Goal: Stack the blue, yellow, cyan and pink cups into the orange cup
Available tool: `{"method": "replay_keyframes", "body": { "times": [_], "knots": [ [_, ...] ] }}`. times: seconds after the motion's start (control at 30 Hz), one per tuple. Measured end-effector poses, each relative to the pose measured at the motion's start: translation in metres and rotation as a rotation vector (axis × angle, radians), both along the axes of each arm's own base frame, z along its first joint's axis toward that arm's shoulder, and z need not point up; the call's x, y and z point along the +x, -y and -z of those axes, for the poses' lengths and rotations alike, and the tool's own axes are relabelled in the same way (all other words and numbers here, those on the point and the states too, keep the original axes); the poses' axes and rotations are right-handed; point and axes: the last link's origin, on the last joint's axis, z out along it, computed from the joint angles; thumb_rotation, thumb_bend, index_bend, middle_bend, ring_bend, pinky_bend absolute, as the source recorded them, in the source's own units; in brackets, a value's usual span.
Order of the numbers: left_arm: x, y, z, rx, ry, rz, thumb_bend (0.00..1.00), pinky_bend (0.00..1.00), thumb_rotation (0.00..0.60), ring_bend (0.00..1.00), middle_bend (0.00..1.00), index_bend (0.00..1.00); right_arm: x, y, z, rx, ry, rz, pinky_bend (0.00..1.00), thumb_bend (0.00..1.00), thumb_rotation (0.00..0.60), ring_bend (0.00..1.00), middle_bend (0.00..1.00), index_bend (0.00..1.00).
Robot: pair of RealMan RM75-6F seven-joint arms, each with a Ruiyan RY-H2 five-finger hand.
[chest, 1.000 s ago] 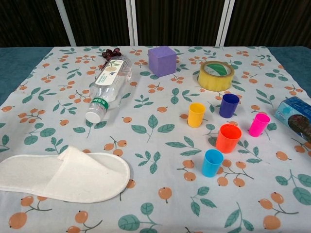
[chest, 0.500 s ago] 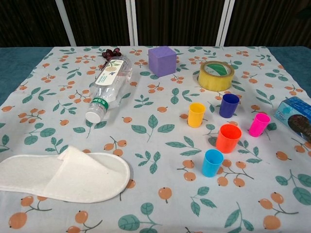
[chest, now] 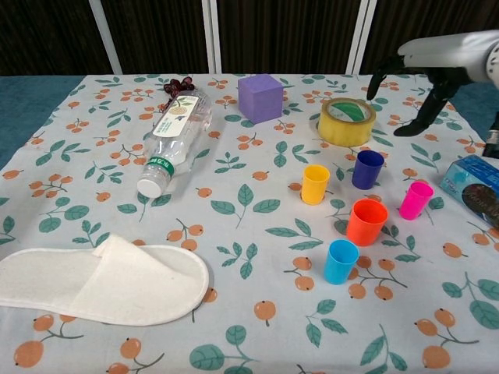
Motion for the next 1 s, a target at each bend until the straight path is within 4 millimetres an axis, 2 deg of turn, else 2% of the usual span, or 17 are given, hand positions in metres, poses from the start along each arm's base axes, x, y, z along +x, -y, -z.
{"method": "replay_keyframes", "body": {
  "times": [0.27,1.0],
  "knots": [
    [-0.001,0.000,-0.001,-0.001,0.004,-0.003,0.81,0.08,0.600,0.02,0.03,0.13,0.003,0.005,0.027,0.008,-0.030,0.042,0.01,0.34,0.600,0.00,0.00,0.31],
    [-0.001,0.000,-0.003,0.007,0.007,-0.001,0.81,0.08,0.600,0.02,0.03,0.13,-0.014,0.009,0.046,0.021,-0.056,0.075,0.01,0.34,0.600,0.00,0.00,0.34]
  ]
}}
